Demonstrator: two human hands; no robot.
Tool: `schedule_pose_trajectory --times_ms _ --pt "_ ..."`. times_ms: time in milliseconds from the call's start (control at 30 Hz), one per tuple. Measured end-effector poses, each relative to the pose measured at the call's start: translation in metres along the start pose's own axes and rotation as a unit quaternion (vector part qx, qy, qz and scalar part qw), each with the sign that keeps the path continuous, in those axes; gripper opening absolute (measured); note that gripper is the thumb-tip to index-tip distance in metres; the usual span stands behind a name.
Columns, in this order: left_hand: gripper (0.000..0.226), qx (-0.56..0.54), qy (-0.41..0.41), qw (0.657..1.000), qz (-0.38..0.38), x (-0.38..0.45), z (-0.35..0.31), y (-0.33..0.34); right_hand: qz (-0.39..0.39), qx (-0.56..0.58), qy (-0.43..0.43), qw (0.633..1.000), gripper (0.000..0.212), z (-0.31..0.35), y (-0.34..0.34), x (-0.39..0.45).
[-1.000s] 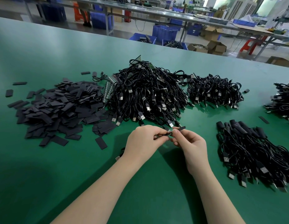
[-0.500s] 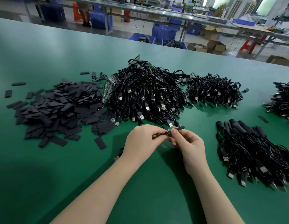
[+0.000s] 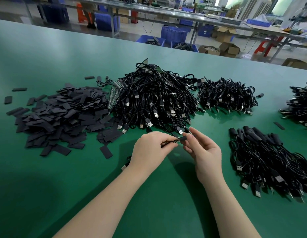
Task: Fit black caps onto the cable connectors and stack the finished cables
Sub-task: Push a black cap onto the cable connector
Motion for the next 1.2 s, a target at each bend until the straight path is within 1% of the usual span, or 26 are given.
schedule_pose_trajectory --times_ms 67,133,200,300,400,467,567,633,833,967,1100,1200 --pt "0.015 -0.004 0.003 1.0 -0.001 0.0 0.0 0.0 -0.002 0.018 0.011 1.0 0.034 -0.002 0.0 0.0" --pt "0.016 -0.005 0.009 1.0 -0.005 -0.001 0.0 0.0 0.0 0.019 0.01 1.0 0.024 -0.002 0.0 0.0" --pt "0.016 0.008 0.026 1.0 -0.006 -0.001 -0.002 0.0 0.003 0.012 0.003 1.0 0.02 0.0 0.0 0.0" --pt "0.017 0.033 0.053 0.998 -0.016 -0.002 -0.006 0.0 0.002 0.005 0.003 1.0 0.025 -0.002 -0.001 0.001" --pt "0.017 0.024 0.05 0.998 -0.022 -0.003 -0.005 0.0 0.005 0.01 0.018 1.0 0.031 -0.006 0.001 0.001" --pt "0.017 0.023 0.051 0.998 -0.027 -0.002 -0.005 -0.001 0.005 0.014 0.02 1.0 0.029 -0.008 0.001 0.001" --pt "0.016 0.03 0.064 0.997 -0.03 -0.001 -0.006 -0.003 0.009 -0.003 0.017 1.0 0.016 -0.01 0.003 0.0" --pt "0.015 0.038 0.075 0.996 -0.03 -0.001 -0.008 -0.002 0.01 -0.017 0.011 1.0 0.017 -0.01 0.003 -0.001" --pt "0.019 -0.013 0.046 0.998 -0.033 -0.003 -0.005 -0.002 0.004 -0.013 0.02 1.0 0.015 -0.013 0.002 0.0" --pt "0.016 0.0 0.047 0.998 -0.032 -0.003 -0.005 -0.002 -0.002 -0.011 0.02 1.0 0.016 -0.014 0.001 0.0" --pt "0.014 -0.007 0.023 0.999 -0.042 -0.004 -0.005 0.0 -0.007 -0.025 0.004 1.0 0.015 -0.012 0.0 0.001" --pt "0.014 0.005 0.013 0.999 -0.037 -0.004 -0.005 0.001 -0.007 -0.022 0.013 1.0 0.015 -0.014 0.001 0.001"
Point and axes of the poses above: each hand's wrist, its own x-axis towards the middle knuckle, its own y-axis out of the palm, z = x × y, the point moved 6 cm from there along x, towards the middle knuckle, and after that the axes turned 6 degrees about x, right-handed, at the moved point
